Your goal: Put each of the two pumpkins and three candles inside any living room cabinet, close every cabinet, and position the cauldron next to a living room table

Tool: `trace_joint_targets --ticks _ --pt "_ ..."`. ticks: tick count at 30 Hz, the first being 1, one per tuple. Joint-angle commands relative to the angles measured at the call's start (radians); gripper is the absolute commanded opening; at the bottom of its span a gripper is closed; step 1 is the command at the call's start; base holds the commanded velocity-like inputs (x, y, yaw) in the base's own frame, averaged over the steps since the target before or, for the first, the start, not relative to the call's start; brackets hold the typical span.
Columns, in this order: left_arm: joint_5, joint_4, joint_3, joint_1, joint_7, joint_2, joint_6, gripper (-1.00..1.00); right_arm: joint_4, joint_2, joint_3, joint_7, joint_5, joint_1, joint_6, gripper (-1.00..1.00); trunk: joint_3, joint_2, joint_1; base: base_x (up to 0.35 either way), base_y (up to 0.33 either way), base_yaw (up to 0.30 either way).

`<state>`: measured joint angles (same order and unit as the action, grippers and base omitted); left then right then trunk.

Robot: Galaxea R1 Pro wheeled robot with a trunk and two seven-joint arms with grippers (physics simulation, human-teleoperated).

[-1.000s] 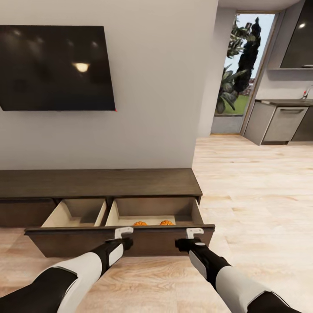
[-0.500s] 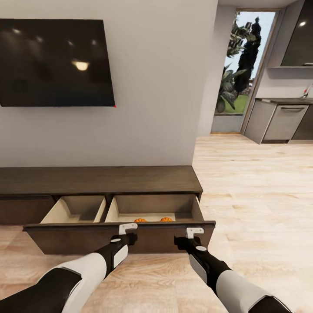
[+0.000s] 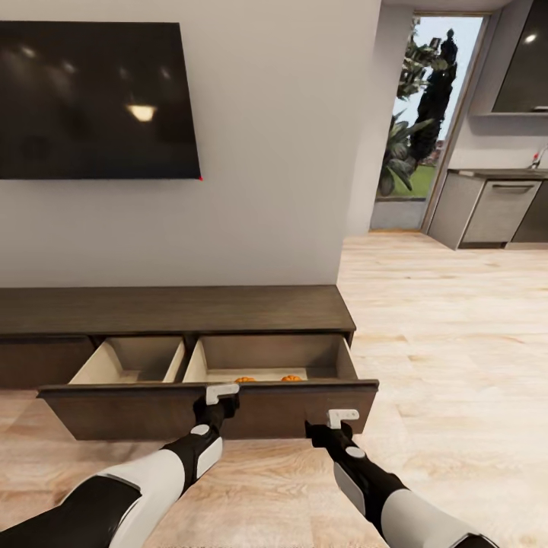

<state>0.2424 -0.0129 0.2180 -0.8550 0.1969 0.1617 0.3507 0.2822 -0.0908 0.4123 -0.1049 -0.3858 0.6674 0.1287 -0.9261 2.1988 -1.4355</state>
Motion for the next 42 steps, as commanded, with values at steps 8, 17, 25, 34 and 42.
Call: trace_joint_targets --ticks 8,17,25,34,42 --pt "0.007 0.002 0.009 0.001 0.003 0.001 0.043 1.00 0.000 0.000 0.009 -0.010 -0.007 0.000 0.034 1.00 -0.010 0.022 -0.011 0.000 0.000 0.000" --pt "0.006 0.009 0.009 0.014 0.003 0.000 0.085 1.00 0.014 -0.014 0.006 -0.018 -0.004 0.000 0.092 1.00 -0.020 0.043 -0.023 0.000 0.000 0.000" --pt "0.006 0.007 0.009 0.014 0.003 -0.001 0.086 1.00 0.040 -0.015 0.006 -0.018 -0.004 0.000 0.169 1.00 -0.042 0.092 -0.050 0.000 0.000 0.000" --pt "0.004 0.004 0.009 0.014 0.003 0.003 0.084 1.00 0.041 -0.015 0.008 -0.017 -0.004 0.000 0.195 1.00 -0.070 0.155 -0.084 0.000 0.000 0.000" --pt "0.004 -0.010 0.008 0.014 0.003 0.001 0.079 1.00 0.037 -0.015 0.009 -0.015 -0.001 0.000 0.196 1.00 -0.095 0.211 -0.115 0.000 0.000 0.000"
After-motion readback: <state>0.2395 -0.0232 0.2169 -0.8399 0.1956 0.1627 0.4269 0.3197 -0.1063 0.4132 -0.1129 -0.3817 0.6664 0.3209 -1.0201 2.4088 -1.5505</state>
